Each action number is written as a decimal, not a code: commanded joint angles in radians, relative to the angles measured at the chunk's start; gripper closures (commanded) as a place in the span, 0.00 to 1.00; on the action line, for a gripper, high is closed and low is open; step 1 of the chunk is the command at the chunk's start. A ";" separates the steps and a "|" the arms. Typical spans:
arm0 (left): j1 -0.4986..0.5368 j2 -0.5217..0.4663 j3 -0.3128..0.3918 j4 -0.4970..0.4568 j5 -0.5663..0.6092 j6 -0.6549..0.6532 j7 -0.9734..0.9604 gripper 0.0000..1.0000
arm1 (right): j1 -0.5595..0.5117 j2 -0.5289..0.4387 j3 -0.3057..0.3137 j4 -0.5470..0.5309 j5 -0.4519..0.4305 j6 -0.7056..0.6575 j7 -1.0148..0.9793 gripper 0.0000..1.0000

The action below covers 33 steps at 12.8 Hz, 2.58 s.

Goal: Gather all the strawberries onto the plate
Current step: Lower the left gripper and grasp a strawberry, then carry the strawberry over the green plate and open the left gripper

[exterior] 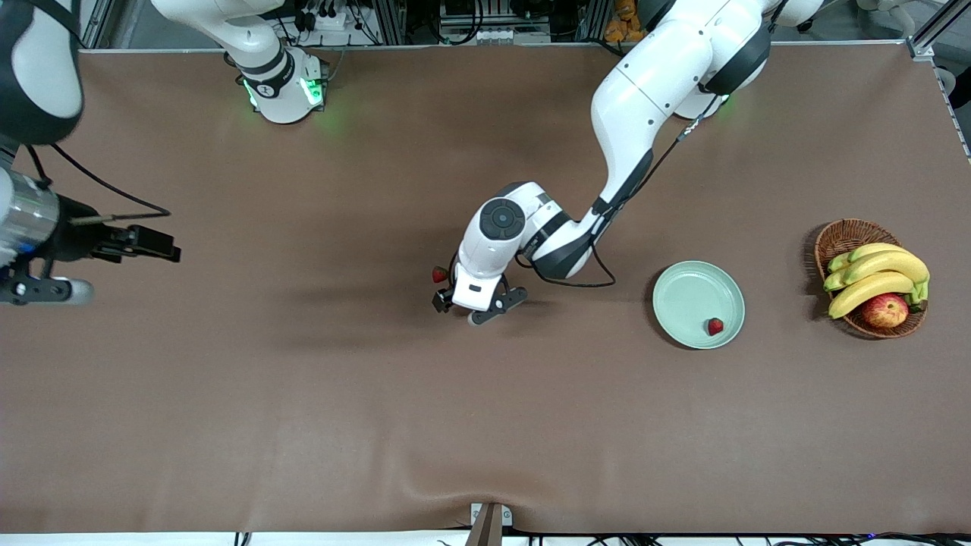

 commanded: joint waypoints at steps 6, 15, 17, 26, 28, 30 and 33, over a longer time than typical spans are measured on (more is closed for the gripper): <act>-0.046 0.044 0.012 0.029 -0.008 0.003 0.001 0.73 | -0.068 -0.064 0.017 -0.004 -0.020 -0.059 -0.044 0.00; 0.211 -0.288 -0.051 -0.173 -0.008 -0.331 0.207 1.00 | -0.071 -0.148 0.024 0.010 -0.149 -0.159 -0.074 0.00; 0.351 -0.422 -0.082 -0.353 -0.009 -0.359 0.405 1.00 | -0.070 -0.165 0.026 0.007 -0.135 -0.171 -0.076 0.00; 0.647 -0.424 -0.079 -0.554 0.175 -0.370 0.906 1.00 | -0.196 -0.183 0.117 -0.218 -0.121 0.084 -0.102 0.00; 0.673 -0.401 -0.074 -0.554 0.254 -0.368 0.915 0.91 | -0.258 -0.183 0.162 -0.220 -0.126 0.081 -0.102 0.00; 0.672 -0.398 -0.077 -0.545 0.261 -0.370 0.897 0.00 | -0.246 -0.191 0.162 -0.217 -0.133 0.079 -0.097 0.00; 0.661 -0.409 -0.150 -0.529 0.246 -0.376 0.839 0.00 | -0.229 -0.182 0.161 -0.219 -0.135 0.079 -0.094 0.00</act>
